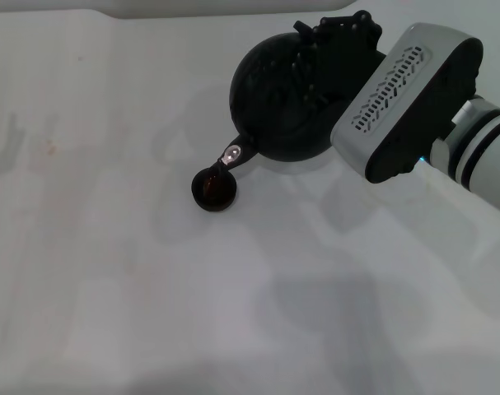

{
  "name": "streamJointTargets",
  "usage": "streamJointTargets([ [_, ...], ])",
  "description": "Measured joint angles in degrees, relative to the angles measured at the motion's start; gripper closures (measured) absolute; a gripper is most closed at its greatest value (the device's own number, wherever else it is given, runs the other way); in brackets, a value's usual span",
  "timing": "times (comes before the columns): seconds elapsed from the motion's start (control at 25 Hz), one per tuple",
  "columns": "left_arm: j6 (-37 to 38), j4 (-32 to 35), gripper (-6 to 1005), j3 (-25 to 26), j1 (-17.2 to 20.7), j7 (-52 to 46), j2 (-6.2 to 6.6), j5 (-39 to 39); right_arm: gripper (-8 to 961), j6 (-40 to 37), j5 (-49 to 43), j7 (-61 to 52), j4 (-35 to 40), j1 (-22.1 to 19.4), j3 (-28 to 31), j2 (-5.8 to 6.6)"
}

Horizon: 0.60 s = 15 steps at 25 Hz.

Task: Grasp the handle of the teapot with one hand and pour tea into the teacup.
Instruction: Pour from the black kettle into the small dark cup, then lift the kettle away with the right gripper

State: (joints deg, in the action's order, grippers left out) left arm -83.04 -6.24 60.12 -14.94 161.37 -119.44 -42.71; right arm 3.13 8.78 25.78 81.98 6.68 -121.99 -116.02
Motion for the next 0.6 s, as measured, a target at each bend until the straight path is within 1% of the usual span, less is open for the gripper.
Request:
streamJointTargets([
  [0.6,0.08,0.00,109,0.00,0.00,0.00,0.00,-0.10,809,0.00,0.23,-0.19,-0.72,0.23,0.00,0.00],
])
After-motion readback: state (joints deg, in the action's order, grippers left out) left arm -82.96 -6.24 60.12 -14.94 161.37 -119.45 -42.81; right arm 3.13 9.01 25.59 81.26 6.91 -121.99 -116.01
